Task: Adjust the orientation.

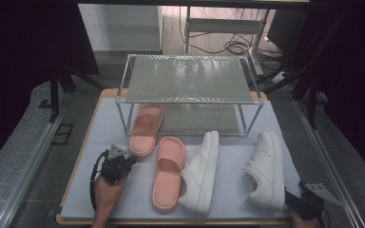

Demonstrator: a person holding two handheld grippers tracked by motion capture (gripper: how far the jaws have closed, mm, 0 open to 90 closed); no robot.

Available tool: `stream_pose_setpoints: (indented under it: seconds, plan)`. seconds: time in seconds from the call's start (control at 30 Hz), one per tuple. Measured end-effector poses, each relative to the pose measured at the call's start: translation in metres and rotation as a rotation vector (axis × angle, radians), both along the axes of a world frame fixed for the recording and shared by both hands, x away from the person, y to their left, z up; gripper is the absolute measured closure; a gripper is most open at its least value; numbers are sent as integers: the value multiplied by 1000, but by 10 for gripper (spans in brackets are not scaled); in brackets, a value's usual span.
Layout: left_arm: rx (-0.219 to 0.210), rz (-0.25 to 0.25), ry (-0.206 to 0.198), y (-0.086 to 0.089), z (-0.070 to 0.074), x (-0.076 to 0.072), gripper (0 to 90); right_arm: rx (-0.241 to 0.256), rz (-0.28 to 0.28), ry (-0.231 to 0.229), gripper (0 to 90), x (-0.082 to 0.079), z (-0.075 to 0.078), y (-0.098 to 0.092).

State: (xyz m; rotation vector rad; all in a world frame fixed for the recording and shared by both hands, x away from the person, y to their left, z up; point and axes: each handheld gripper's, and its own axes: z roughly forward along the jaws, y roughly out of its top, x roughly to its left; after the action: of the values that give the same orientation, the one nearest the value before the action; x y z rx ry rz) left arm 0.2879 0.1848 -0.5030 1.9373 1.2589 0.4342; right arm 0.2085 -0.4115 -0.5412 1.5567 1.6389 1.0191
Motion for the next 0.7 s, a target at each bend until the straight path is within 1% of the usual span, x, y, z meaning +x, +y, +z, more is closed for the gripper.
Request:
stream_pose_setpoints:
  seconds: [0.07,0.2,0.23,0.27,0.3,0.37,0.4,0.43,0.5,0.6,0.7]
  plan:
    - [-8,-3,-1,-1,-1,4,894,1,-1,0,160,0,0,0]
    - [-8,-8,0,-4,-1,9,894,1,-1,0,160,0,0,0]
    - [-18,-10,2,-6,-3,14,895,1,-1,0,160,0,0,0]
    - [-18,-10,2,-6,-3,14,894,1,-1,0,160,0,0,0]
    - [-27,-7,3,-7,-4,18,895,1,-1,0,161,0,0,0]
    - [-33,-3,5,-8,-5,23,895,1,-1,0,161,0,0,0]
    - [-33,-3,5,-8,-5,23,895,1,-1,0,160,0,0,0]
    - [-38,1,6,-9,-5,27,895,1,-1,0,160,0,0,0]
    - [-51,5,6,-9,-6,31,895,1,-1,0,160,0,0,0]
    - [-55,9,6,-11,-7,35,895,1,-1,0,160,0,0,0]
    - [-60,14,6,-13,-8,43,895,2,-1,0,160,0,0,0]
